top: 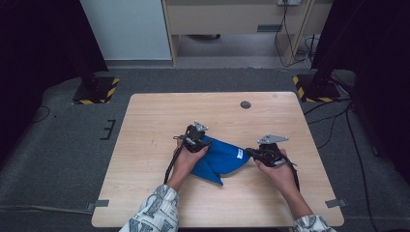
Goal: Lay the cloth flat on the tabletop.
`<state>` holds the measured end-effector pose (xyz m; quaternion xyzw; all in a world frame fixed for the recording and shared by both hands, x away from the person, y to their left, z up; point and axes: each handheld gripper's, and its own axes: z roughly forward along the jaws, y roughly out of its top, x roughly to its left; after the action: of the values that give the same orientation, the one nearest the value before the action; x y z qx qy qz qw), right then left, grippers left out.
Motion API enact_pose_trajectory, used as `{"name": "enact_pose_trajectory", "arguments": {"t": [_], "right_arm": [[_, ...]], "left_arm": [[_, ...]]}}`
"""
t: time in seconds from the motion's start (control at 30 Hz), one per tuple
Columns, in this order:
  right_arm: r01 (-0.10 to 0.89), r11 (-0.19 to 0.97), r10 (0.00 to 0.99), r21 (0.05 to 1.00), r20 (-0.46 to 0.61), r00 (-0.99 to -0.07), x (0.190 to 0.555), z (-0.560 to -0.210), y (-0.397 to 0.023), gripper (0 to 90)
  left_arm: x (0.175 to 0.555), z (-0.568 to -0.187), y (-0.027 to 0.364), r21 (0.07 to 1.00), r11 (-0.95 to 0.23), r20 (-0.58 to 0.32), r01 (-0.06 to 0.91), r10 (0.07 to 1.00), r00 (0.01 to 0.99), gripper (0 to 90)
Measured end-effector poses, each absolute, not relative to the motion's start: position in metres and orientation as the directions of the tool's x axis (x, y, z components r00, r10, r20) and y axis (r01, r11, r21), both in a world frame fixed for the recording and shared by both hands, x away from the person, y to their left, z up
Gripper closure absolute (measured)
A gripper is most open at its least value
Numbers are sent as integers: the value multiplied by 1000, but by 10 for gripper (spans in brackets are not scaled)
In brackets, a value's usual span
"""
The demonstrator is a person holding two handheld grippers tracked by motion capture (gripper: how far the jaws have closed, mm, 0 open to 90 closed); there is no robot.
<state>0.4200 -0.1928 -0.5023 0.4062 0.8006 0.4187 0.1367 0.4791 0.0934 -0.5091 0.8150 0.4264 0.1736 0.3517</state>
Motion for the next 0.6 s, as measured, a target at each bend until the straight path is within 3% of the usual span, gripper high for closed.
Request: {"name": "enact_pose_trajectory", "arguments": {"t": [0.13, 0.6], "right_arm": [[534, 319, 767, 783, 119, -631, 420, -502, -194, 885], [548, 305, 785, 779, 120, -608, 423, -501, -207, 889]], "left_arm": [[480, -503, 102, 743, -358, -45, 566, 816, 576, 645], [481, -491, 136, 772, -272, -116, 575, 829, 547, 793]]}}
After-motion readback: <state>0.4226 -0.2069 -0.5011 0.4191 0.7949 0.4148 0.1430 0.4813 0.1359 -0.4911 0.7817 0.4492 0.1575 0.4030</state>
